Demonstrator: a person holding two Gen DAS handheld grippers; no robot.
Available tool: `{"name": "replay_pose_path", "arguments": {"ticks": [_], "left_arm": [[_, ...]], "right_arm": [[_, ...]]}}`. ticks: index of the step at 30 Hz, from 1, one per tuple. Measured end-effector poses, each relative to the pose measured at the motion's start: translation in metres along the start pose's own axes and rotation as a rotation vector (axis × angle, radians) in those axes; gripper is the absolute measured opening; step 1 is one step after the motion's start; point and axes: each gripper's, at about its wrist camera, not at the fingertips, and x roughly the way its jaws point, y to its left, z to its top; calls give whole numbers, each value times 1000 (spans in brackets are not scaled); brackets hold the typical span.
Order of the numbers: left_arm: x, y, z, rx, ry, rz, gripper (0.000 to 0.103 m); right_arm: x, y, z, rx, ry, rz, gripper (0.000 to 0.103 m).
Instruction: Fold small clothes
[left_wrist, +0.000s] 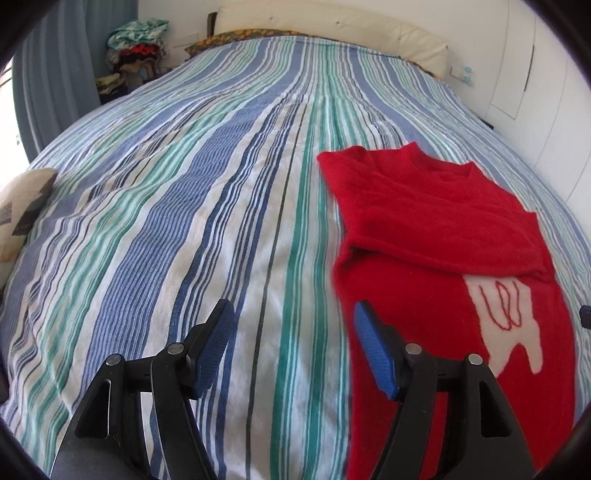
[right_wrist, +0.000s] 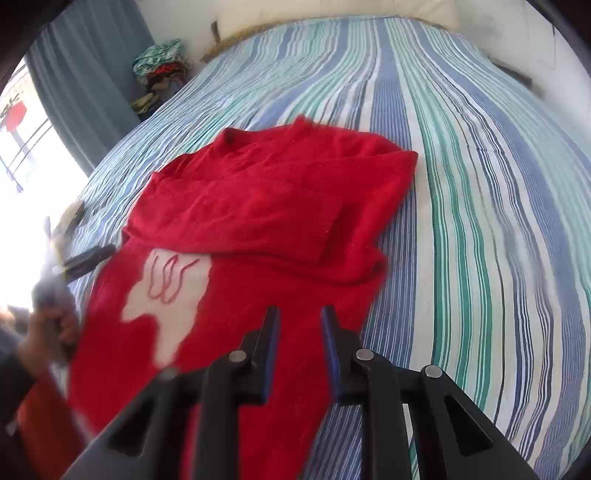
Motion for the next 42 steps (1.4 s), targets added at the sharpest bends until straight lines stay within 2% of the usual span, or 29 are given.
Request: {"name": "replay_pose_path", "arguments": {"ticks": [2, 5, 8, 10, 13, 16, 20, 32, 36, 42], "left_arm": [[-27, -12, -20, 46, 15, -58, 70], [-52, -38, -61, 138, 91, -122, 70], [-53, -59, -107, 252, 228, -74, 69], [-60, -59, -127, 264, 193, -32, 69], [-60, -60, -124, 239, 204, -20, 69], [-54, -58, -127, 235, 185, -13, 70], [-56, -59, -128, 229, 174, -9, 70], [-55, -57, -128, 207, 170, -5, 73], [-54, -54, -128, 198, 171, 4, 80], [-54, -52, -127, 188, 171, 8, 83]], "right_arm": [[-17, 18, -22, -63, 25, 58, 26], [-25, 40, -62, -103, 89, 130, 27], [-17, 52, -108, -118, 179, 115, 27], [-12, 51, -138, -100, 232, 59, 27], [-22, 39, -160, -6, 171, 62, 28], [-23, 35, -169, 56, 123, 51, 28], [-25, 42, -176, 25, 84, -5, 28], [-22, 50, -173, 4, 64, -28, 28], [-22, 51, -173, -7, 62, -36, 28], [-22, 50, -172, -6, 62, -36, 28]]}}
